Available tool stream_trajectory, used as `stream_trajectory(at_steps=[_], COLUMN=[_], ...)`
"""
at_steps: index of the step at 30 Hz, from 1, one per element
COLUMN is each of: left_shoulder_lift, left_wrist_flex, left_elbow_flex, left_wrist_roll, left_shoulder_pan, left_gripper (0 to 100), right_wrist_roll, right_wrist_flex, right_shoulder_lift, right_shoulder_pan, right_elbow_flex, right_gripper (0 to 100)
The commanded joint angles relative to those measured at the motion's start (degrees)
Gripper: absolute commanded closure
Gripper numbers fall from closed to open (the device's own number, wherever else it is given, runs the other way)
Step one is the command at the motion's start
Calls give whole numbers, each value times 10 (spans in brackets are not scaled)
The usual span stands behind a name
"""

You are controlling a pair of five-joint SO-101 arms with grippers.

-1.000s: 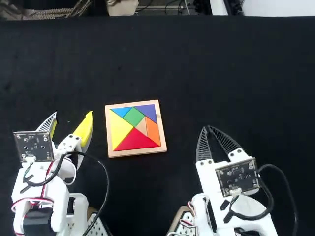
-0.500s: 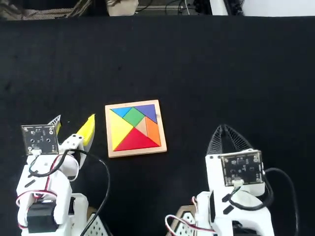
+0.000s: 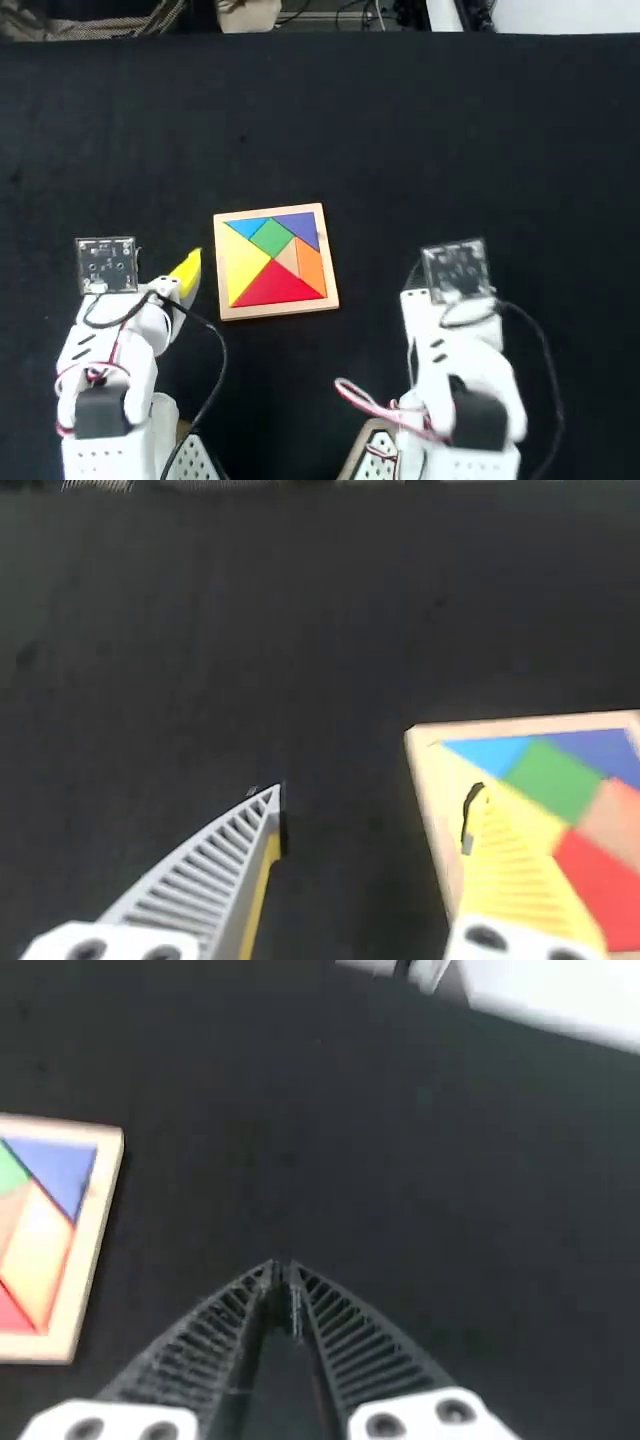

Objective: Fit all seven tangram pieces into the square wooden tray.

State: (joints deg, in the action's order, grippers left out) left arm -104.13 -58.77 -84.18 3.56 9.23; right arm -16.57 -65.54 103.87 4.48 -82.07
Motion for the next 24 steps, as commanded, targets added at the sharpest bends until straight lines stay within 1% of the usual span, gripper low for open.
stream_trajectory(at_steps=[1,2,4,5,8,9,11,17,21,22,24], left_shoulder_lift=[-1,5,7,6,2,0,0,0,0,0,0], left_wrist_flex=[115,135,130,128,115,106,96,17,-16,-25,-43], left_elbow_flex=[-124,-137,-132,-131,-131,-131,-131,-131,-131,-131,-131], left_wrist_roll=[4,11,31,36,48,48,47,45,43,32,-14], left_shoulder_pan=[66,80,98,98,95,95,90,33,25,25,24], left_gripper=[712,712,712,712,712,712,712,712,712,712,712], right_wrist_roll=[4,5,13,39,150,165,166,168,167,169,171], right_wrist_flex=[65,74,66,60,59,65,81,78,-1,-15,-37], right_shoulder_lift=[37,36,36,36,36,36,36,35,36,36,36], right_shoulder_pan=[2,2,15,27,66,84,107,101,99,99,99], right_elbow_flex=[-132,-149,-115,-99,-82,-88,-109,-146,-145,-145,-145], right_gripper=[987,987,988,988,987,987,987,987,987,987,987])
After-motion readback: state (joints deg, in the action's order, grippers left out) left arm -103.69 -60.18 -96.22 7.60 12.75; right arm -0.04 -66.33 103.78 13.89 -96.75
